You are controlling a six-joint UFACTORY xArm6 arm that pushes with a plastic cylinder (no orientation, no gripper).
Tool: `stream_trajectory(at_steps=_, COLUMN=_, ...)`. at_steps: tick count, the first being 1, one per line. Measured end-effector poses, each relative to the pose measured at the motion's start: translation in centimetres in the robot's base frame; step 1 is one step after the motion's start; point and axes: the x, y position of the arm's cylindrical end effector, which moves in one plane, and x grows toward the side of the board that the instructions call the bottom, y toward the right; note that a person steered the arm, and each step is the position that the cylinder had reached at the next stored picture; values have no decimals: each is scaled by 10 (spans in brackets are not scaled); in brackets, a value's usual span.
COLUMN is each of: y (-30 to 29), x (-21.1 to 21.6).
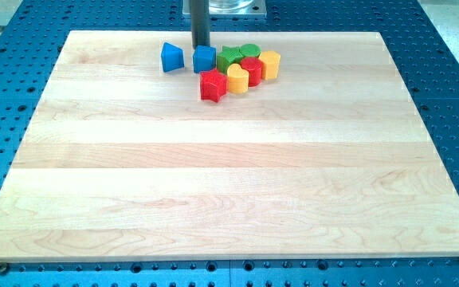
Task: Move the triangle into the red star
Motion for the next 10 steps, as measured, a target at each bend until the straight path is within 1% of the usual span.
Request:
stream_trajectory(at_steps=1, y=-3, x=42)
stream_trajectory(at_steps=4, y=-3, x=44)
stream_trajectory(at_steps=5, y=9, x=45)
stream_trajectory(at_steps=6, y=-37, x=42)
stream_trajectory(at_steps=7, y=-42, x=-4)
stream_trajectory(at_steps=8, y=-101, x=2)
stream_trajectory(at_steps=9, y=-121, x=107)
stream_trajectory(at_steps=10, y=-115, x=136)
